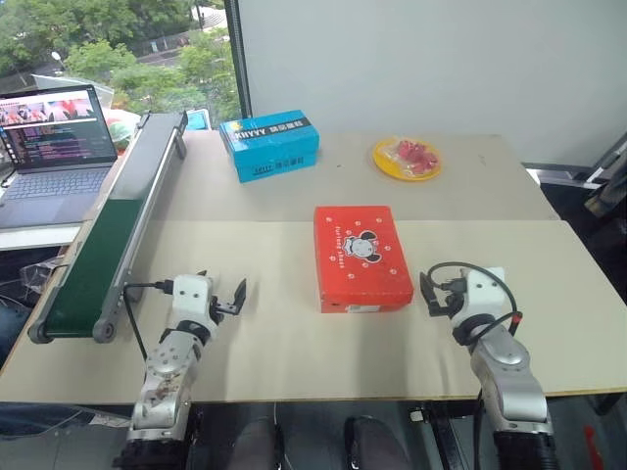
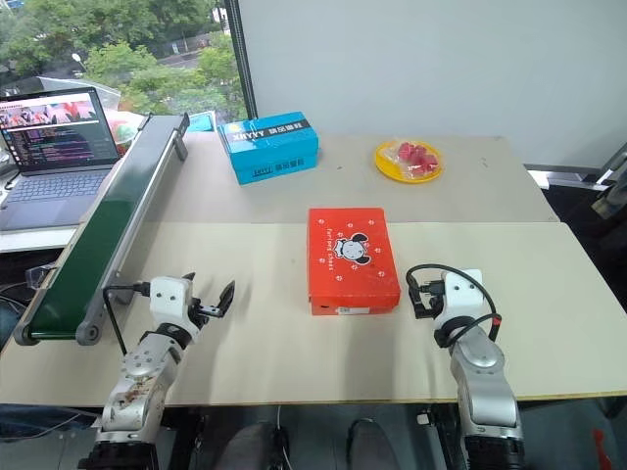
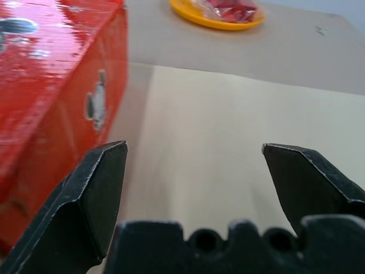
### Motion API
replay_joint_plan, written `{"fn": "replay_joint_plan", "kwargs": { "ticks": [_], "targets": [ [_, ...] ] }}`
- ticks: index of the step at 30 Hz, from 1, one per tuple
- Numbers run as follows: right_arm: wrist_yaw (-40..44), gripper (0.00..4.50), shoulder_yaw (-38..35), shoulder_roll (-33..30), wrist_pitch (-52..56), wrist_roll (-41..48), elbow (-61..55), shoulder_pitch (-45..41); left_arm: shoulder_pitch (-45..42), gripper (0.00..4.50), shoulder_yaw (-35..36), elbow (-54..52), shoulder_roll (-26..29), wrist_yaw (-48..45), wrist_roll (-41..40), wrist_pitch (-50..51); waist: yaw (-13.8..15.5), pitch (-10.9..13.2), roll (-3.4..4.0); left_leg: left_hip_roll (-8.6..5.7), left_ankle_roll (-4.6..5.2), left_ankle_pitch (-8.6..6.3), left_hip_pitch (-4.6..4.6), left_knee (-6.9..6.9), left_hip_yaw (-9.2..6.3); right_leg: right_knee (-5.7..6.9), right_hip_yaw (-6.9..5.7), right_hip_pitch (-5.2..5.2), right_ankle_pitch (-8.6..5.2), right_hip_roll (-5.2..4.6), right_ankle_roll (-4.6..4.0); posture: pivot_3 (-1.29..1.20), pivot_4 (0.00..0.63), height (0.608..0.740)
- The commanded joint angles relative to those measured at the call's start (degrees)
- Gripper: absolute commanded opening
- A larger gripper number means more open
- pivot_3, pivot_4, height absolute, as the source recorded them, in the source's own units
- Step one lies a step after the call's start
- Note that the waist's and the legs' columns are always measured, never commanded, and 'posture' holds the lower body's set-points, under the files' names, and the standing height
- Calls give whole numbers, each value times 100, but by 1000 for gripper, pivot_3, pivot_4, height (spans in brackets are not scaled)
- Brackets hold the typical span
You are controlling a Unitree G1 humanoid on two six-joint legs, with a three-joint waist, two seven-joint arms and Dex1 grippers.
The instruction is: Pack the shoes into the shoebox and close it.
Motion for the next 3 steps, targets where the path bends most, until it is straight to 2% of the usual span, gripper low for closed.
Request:
{"fn": "replay_joint_plan", "kwargs": {
  "ticks": [1, 3],
  "targets": [
    [10, 4453, 7, 67, -467, -52, 209, 90, 233, 4500, 6, 118, -81, 43, 71, -436, -20, 0, 0, 0, 0, 0, -1, -1, 1, -1, 0, -1, 0, 3, 0, 0, 150, 740],
    [26, 4453, 29, 98, -589, -65, 330, 83, 352, 4500, -58, 141, -113, 48, 122, -538, -27, 0, 0, 1, 0, -1, -1, -2, 1, 0, 0, -4, -1, 5, -2, 0, 150, 740]
  ]
}}
